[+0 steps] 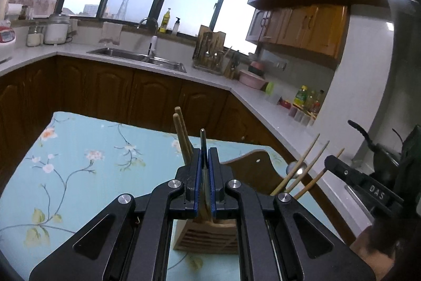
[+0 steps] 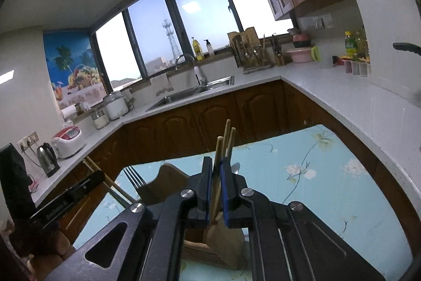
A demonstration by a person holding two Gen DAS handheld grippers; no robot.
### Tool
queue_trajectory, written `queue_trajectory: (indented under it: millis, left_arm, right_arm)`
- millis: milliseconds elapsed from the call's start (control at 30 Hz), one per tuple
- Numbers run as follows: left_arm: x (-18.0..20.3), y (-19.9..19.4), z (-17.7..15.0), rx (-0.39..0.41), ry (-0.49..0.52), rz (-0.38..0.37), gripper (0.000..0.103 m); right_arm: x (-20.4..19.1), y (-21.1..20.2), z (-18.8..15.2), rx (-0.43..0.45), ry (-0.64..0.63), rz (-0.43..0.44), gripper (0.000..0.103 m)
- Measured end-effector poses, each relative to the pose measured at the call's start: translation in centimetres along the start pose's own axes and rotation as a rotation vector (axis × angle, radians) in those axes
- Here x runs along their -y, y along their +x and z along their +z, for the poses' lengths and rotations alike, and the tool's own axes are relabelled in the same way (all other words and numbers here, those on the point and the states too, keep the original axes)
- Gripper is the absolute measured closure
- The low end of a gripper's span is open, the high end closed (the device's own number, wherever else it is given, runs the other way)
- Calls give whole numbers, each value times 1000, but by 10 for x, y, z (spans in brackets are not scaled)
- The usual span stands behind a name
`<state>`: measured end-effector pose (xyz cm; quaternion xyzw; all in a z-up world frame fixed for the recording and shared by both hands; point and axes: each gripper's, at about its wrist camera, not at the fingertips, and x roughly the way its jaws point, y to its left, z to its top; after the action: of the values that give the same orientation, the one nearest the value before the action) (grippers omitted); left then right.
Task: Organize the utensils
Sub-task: 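Open the right tool over the caddy while the left tool drops its utensil in, then lower and grasp a silver knife with the right tool while the left tool grasps a chopstick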
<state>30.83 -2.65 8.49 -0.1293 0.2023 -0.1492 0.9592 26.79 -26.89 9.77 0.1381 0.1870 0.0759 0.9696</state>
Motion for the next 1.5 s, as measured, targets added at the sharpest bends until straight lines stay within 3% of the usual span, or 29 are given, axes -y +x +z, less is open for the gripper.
queue_trajectory:
  millis: [300, 433, 500, 533, 567, 633, 700, 733, 800, 867, 933, 1167, 1500]
  left_arm:
    - [2, 3, 4, -28, 6, 2, 99]
    - [1, 6, 6, -54, 2, -16, 95]
    - [-1, 4, 7, -57, -8, -22, 95]
    - [-2, 3, 6, -58, -10, -24, 94]
    - [-1, 0, 6, -57, -10, -30, 91]
    - [0, -5, 4, -52, -4, -32, 82]
    - [3, -15, 1, -32, 0, -30, 59]
    - [3, -20, 0, -20, -2, -31, 58]
    - [3, -30, -4, -16, -14, -32, 45]
    - [-1, -41, -10, -12, -36, -26, 34]
    - [-6, -54, -17, -9, -55, -20, 31]
    - [-23, -95, -54, -28, -76, 60, 23]
    - [-37, -123, -117, -163, -95, 106, 23]
  right_arm:
    - [7, 5, 4, -30, 27, 5, 96]
    - [9, 7, 4, -44, 47, 18, 91]
    - [12, 6, 4, -52, 57, 19, 87]
    - [13, 5, 4, -47, 60, 16, 72]
    - [14, 3, 4, -40, 66, 17, 57]
    - [18, -5, 6, -20, 83, 26, 54]
    - [19, -11, 7, -8, 91, 24, 54]
    - [20, -15, 8, -3, 97, 25, 51]
    - [21, -23, 7, 8, 106, 30, 42]
    - [20, -33, 4, 21, 106, 31, 25]
    - [22, -42, 0, 30, 114, 38, 15]
    - [31, -69, -34, -15, 149, 45, 14]
    - [38, -98, -101, -137, 168, 13, 14]
